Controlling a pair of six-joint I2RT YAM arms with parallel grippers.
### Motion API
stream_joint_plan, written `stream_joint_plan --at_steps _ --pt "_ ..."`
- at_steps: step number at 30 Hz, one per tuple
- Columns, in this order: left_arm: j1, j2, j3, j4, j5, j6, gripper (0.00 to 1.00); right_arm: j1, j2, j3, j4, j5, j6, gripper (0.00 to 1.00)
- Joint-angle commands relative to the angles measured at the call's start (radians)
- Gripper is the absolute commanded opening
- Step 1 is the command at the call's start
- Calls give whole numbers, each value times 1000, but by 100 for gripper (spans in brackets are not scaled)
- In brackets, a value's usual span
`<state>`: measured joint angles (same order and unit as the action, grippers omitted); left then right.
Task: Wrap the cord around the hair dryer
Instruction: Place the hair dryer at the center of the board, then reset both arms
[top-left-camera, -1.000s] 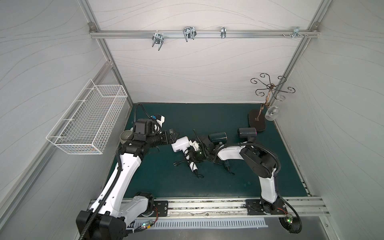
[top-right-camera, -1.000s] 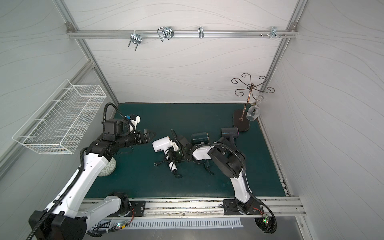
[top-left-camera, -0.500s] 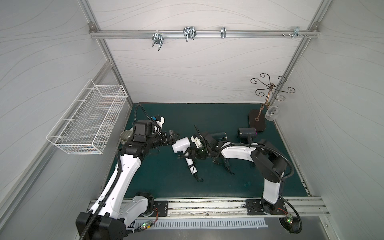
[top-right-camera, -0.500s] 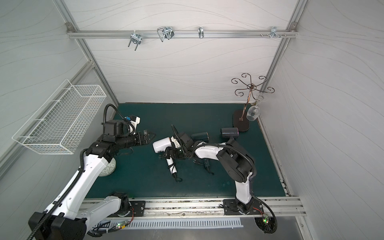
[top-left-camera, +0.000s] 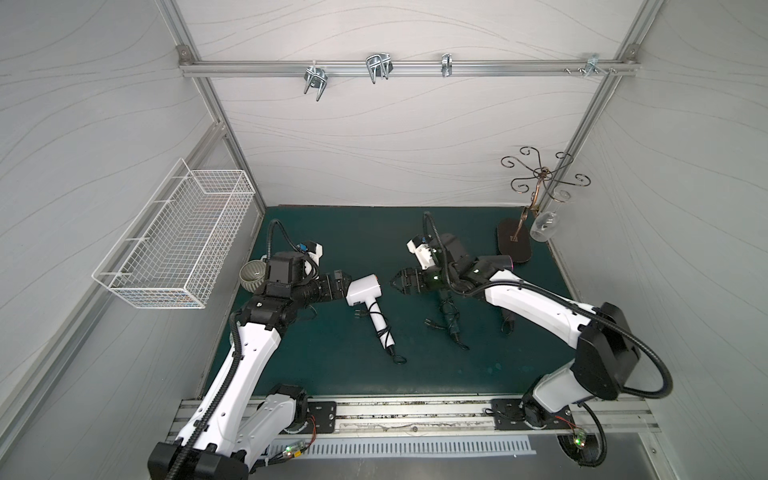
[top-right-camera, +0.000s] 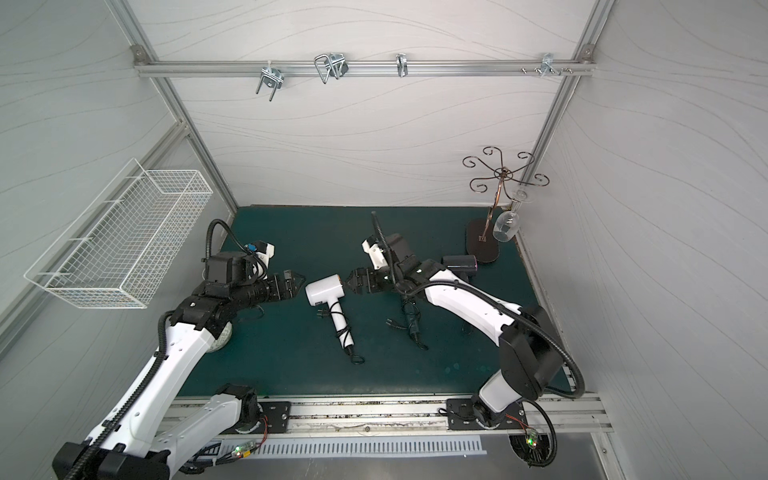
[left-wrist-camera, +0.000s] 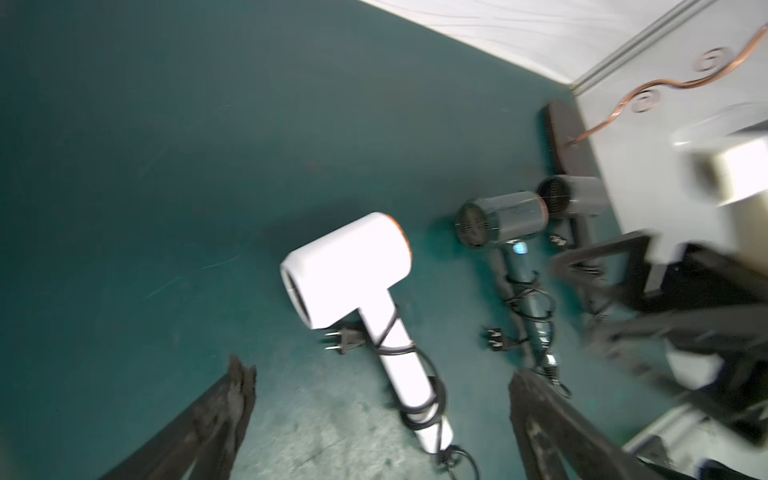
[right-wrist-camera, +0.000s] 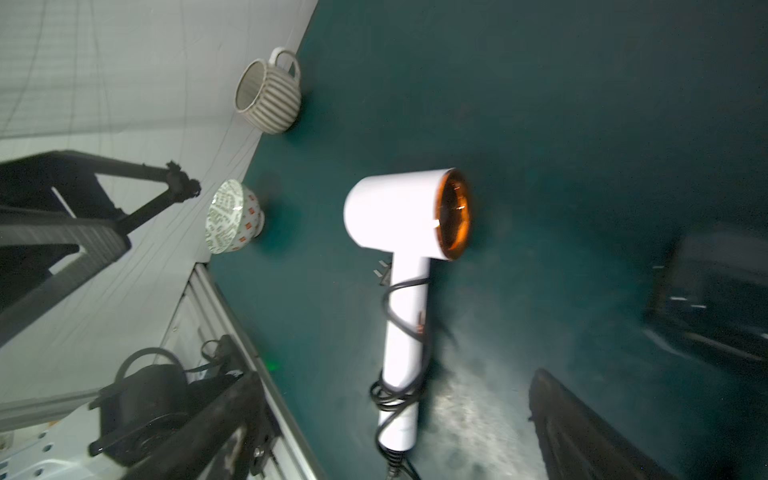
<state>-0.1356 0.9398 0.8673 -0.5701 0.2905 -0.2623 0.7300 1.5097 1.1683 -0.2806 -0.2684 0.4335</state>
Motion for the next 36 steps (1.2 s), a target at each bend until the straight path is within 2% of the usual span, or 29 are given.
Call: stream_joint_plan --at_steps 1,8,12,16,22,26,30,36 --pt "4 -20 -15 29 -132 42 98 -120 -97 -39 -94 17 -145 99" --pt "2 -27 -103 175 -336 85 98 -364 -222 -122 -89 -8 -326 99" --pt "2 -11 -143 262 -370 116 98 -511 -258 -167 -53 -34 -376 99" --pt "3 -41 -250 423 -416 134 98 -626 -276 -230 36 -53 -408 99" --pt "25 -59 -354 591 -458 175 98 -685 -271 -345 236 7 -439 99" --pt "70 -13 -387 689 -450 169 98 -689 -221 -397 328 45 -484 99" --pt "102 48 -430 815 -431 171 98 -701 -203 -493 497 67 -526 99" --pt "120 159 -488 1054 -422 180 98 -727 -140 -572 660 14 -507 99"
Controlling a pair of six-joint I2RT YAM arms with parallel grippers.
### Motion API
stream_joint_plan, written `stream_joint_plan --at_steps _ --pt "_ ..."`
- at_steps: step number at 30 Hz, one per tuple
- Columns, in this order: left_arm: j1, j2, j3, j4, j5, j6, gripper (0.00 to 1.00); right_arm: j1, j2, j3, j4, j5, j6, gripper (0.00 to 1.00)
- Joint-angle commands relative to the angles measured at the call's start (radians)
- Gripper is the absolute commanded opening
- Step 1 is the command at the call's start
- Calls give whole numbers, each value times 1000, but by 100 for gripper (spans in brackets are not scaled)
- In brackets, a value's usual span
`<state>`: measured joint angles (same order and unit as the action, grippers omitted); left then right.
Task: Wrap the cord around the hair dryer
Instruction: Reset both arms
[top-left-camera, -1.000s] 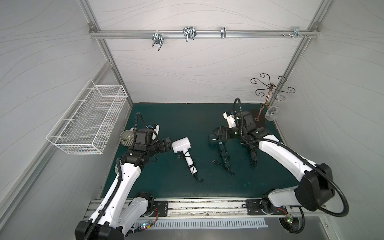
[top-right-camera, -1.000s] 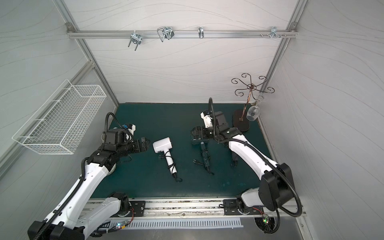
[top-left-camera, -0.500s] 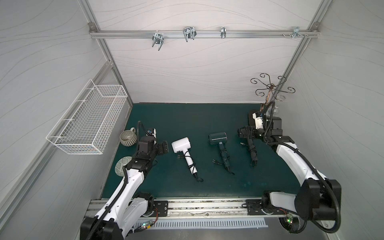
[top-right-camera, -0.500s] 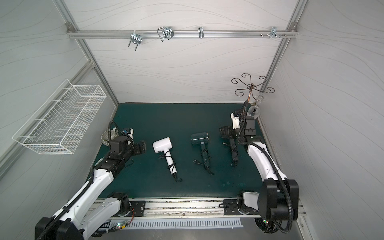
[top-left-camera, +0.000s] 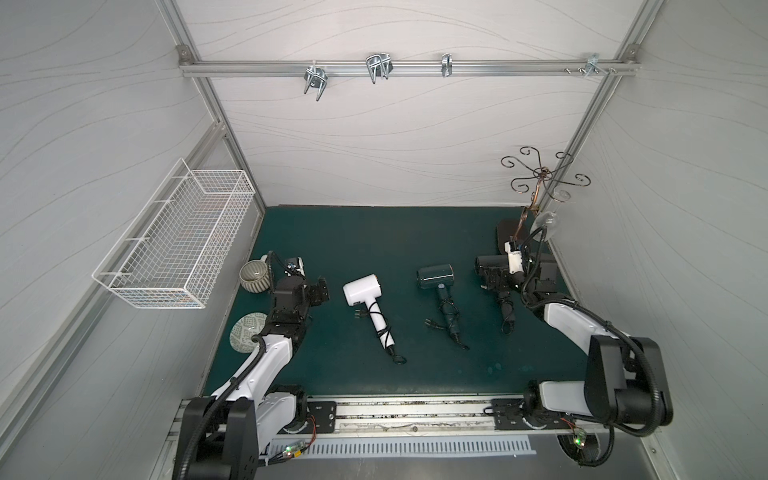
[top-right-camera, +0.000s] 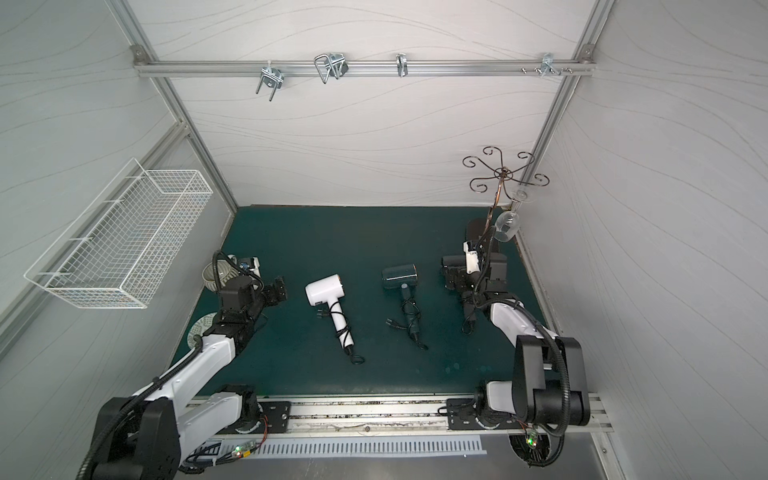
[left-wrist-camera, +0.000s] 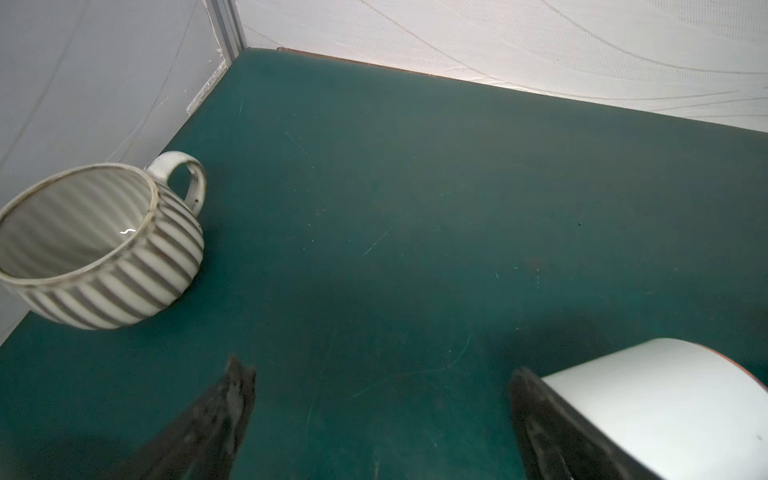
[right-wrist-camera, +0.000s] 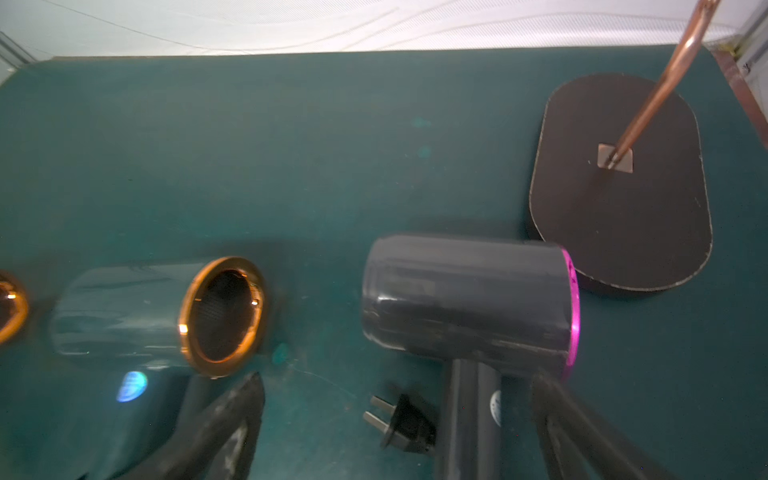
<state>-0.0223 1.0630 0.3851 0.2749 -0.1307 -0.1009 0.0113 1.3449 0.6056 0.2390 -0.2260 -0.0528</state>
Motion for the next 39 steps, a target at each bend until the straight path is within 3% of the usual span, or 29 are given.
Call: stream_joint_plan --at_steps 1,16,24,39 --pt "8 59 -7 234 -1 21 98 -8 41 -17 162 -42 -11 99" --pt "13 241 -68 544 -39 81 98 -7 183 -122 460 -98 13 99" --pt "37 356 -69 640 -30 57 98 36 231 -194 631 -43 -17 99" --pt "42 466 -51 697 -44 39 98 32 231 -174 589 -34 -15 99"
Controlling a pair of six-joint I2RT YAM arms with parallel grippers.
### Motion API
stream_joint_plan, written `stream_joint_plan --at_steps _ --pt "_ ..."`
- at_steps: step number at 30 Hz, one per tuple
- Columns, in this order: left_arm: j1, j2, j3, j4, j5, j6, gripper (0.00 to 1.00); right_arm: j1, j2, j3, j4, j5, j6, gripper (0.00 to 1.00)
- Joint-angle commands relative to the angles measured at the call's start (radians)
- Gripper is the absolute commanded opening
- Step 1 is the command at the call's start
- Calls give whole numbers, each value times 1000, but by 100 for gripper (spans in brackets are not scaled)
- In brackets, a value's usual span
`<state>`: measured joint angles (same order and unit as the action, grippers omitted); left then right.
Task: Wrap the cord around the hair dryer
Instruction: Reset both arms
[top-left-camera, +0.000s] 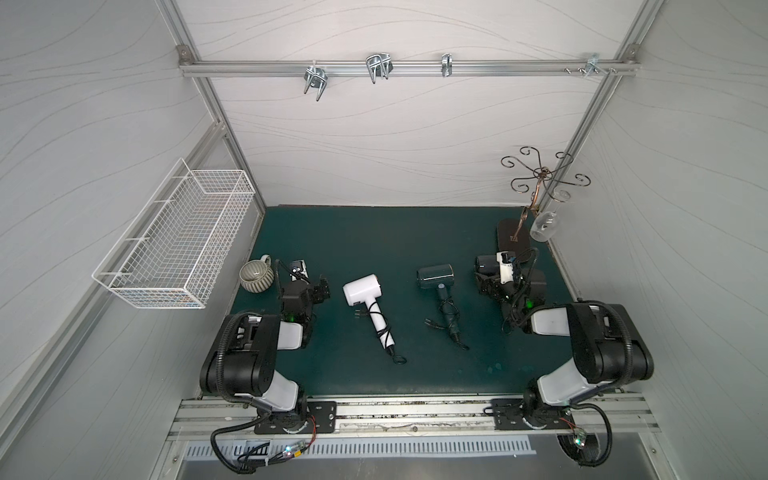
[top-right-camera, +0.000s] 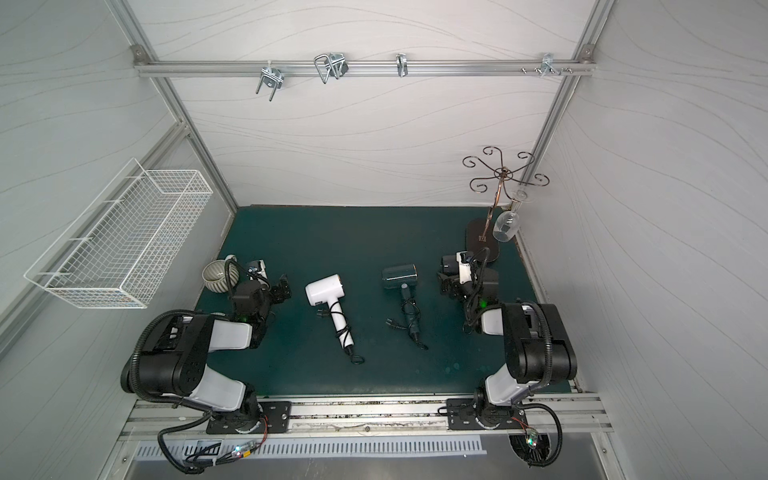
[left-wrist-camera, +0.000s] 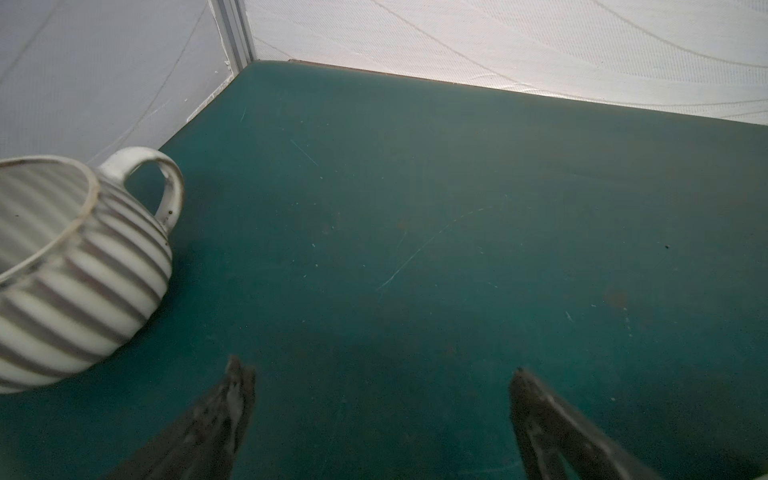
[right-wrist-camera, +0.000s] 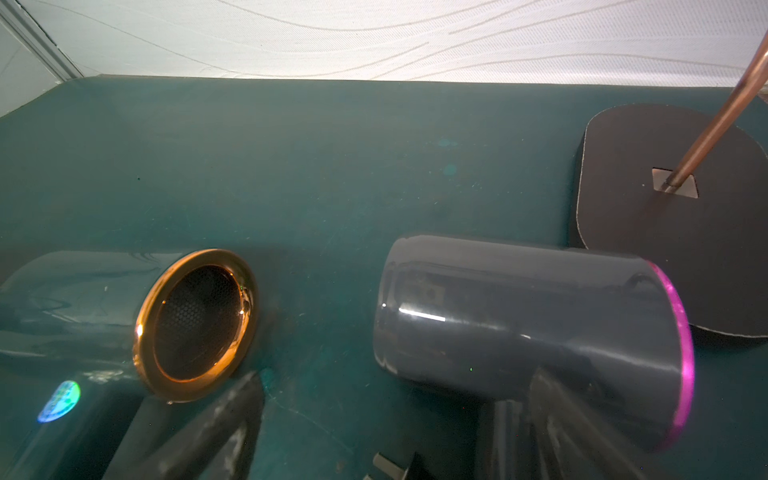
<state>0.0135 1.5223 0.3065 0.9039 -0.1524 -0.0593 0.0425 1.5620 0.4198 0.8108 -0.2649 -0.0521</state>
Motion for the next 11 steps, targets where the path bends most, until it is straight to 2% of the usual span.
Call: stream_joint_plan --at_steps 1,11 --pt "6 9 31 66 -22 -2 98 2 13 11 18 4 -15 99" --pt "6 7 34 56 -28 -6 98 -6 17 13 20 -7 -9 99"
